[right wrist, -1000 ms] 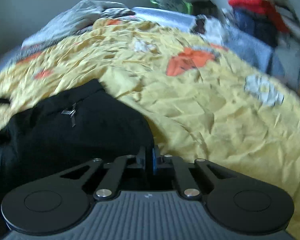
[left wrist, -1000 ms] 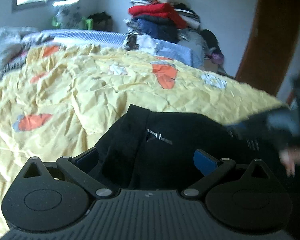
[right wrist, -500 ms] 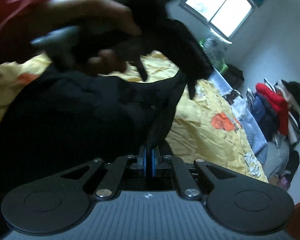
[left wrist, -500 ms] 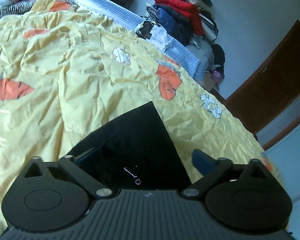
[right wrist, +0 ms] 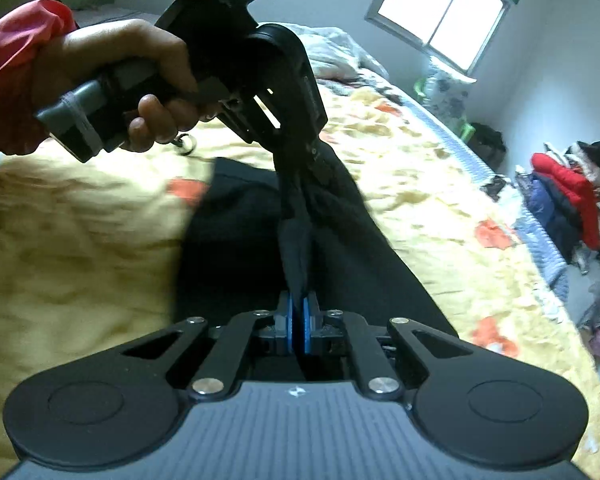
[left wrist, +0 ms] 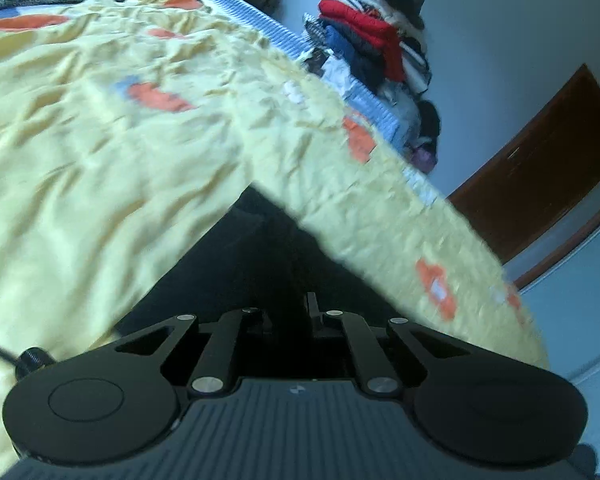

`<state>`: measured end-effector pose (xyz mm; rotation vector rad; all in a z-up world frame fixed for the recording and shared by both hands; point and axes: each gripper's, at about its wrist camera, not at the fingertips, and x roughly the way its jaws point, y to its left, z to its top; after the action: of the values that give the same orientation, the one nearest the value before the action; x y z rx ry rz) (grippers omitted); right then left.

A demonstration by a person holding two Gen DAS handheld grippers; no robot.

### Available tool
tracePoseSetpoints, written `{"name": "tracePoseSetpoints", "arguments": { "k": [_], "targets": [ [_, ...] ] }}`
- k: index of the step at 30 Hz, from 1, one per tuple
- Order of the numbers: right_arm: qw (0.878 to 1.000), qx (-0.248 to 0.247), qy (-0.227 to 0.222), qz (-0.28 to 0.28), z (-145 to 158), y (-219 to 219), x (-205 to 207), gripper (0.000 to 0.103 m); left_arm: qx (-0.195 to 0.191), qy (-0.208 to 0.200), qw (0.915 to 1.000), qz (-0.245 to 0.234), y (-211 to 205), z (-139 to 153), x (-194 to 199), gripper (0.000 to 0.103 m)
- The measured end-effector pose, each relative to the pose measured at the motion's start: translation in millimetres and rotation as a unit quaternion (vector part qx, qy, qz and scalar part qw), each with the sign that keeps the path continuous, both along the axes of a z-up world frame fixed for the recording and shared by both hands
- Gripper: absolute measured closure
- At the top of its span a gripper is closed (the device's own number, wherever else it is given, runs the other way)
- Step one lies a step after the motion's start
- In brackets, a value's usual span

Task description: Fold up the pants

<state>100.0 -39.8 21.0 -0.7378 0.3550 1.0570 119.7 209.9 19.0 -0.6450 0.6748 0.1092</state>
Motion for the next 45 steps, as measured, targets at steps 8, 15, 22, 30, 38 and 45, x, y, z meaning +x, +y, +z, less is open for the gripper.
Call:
{"name": "tracePoseSetpoints", "arguments": {
  "k": [8,15,22,30,38,45],
  "targets": [
    [1.0,-0.007,0.014,-0.027,-25,23,0,0.096,0.107,0.017,0.9939,-0.018,-15,-18,-16,0.076],
    [0.993,0.042,-0.009,-0.109,-3,-26,-15,0.082,0.244,0.012,0.9683,0.053,-33,6,-50,0.018],
    [0.937,0.062,0.09,-0.332,-14,-159,29,0.079,0.282,-0.04,0.9584,0.021,-71,38,-57,0.017],
    [0.822,0.258,0.091,-0.5,10,-300,71,0.072,0.309,-0.117,0.8903,-0.313,-237,23,-31,0.017],
    [0.639,0.467,0.145,-0.594,-3,-446,167,0.038,0.376,-0.132,0.8234,-0.404,-320,-13,-18,0.026],
    [0.564,0.492,0.216,-0.627,-44,-494,215,0.038,0.407,-0.124,0.807,-0.41,-336,-30,-11,0.034]
  ]
}}
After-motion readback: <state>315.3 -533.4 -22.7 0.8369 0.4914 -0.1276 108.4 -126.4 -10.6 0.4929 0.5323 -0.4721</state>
